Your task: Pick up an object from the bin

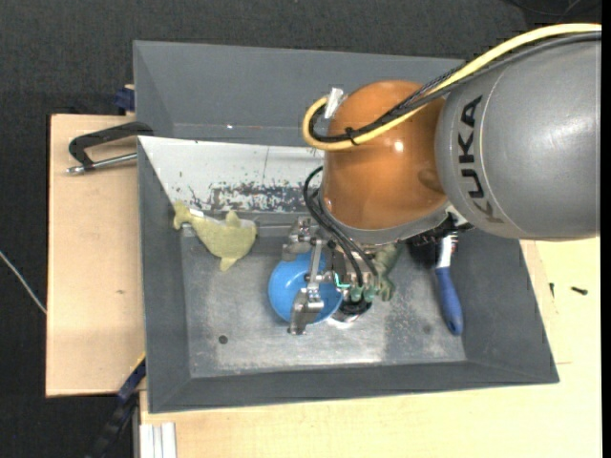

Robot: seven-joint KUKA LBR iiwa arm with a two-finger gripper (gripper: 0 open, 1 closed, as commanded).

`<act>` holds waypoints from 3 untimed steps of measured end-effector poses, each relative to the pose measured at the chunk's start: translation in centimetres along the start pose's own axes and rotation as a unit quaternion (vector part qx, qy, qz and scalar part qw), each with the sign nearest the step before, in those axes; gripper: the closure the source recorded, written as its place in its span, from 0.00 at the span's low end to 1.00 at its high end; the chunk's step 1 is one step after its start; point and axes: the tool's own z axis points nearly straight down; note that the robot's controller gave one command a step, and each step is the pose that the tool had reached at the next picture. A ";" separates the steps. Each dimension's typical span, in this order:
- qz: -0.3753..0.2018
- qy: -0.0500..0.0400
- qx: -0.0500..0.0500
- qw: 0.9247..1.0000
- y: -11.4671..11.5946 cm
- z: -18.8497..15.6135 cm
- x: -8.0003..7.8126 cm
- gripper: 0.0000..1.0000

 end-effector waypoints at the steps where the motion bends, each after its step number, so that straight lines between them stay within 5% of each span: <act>1: -0.060 0.000 0.001 0.998 -6.1 9.2 -1.1 0.00; 2: -0.155 -0.015 -0.002 0.988 -8.1 14.0 -2.0 0.00; 3: -0.156 -0.012 -0.003 0.988 -8.0 13.9 -1.8 1.00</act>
Offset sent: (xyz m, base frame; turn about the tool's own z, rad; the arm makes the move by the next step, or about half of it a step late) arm 0.0110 -0.0588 -0.0893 -0.1237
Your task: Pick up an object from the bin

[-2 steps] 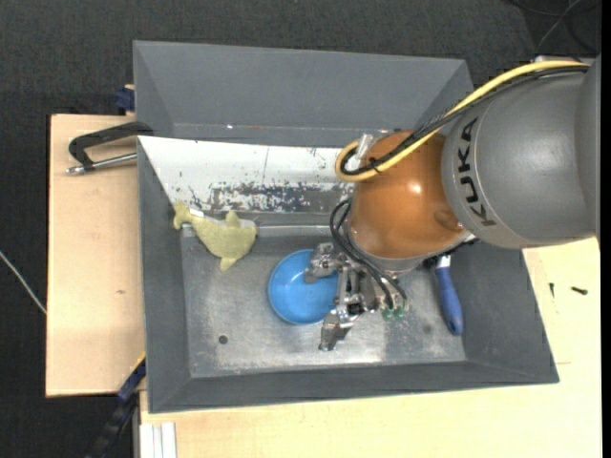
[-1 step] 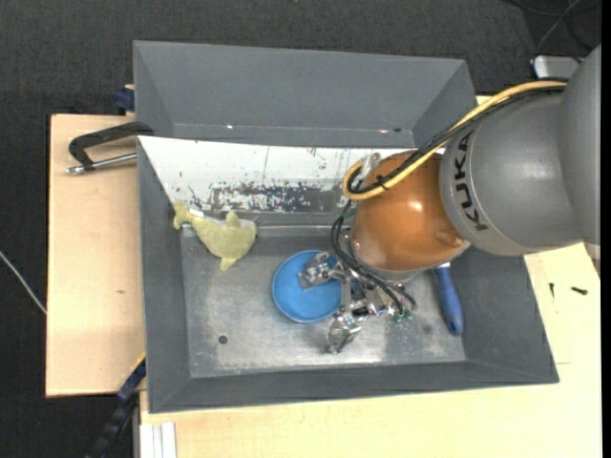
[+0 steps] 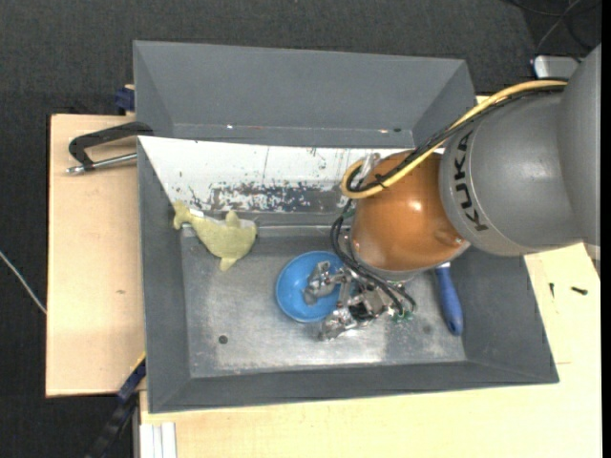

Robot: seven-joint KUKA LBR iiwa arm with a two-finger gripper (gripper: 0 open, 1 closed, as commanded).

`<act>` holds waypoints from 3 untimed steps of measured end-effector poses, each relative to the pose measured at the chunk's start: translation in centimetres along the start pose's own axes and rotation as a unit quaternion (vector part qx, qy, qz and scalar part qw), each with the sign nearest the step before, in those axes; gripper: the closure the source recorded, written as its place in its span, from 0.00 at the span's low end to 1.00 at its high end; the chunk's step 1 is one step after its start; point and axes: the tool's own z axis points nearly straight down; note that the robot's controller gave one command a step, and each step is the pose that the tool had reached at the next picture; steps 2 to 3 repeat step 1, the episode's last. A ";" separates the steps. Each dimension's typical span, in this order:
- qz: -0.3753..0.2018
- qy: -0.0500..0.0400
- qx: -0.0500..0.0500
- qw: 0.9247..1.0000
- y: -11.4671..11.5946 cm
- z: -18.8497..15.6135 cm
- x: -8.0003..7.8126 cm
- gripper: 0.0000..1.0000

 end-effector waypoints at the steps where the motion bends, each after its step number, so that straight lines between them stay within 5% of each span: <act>1: -0.052 0.002 0.003 0.999 0.8 -13.0 -1.0 1.00; 3: -0.052 0.002 0.003 0.999 0.8 -13.0 -1.0 1.00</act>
Offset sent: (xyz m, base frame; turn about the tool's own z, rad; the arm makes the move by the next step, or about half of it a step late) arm 0.0019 0.0078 0.1250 -0.1039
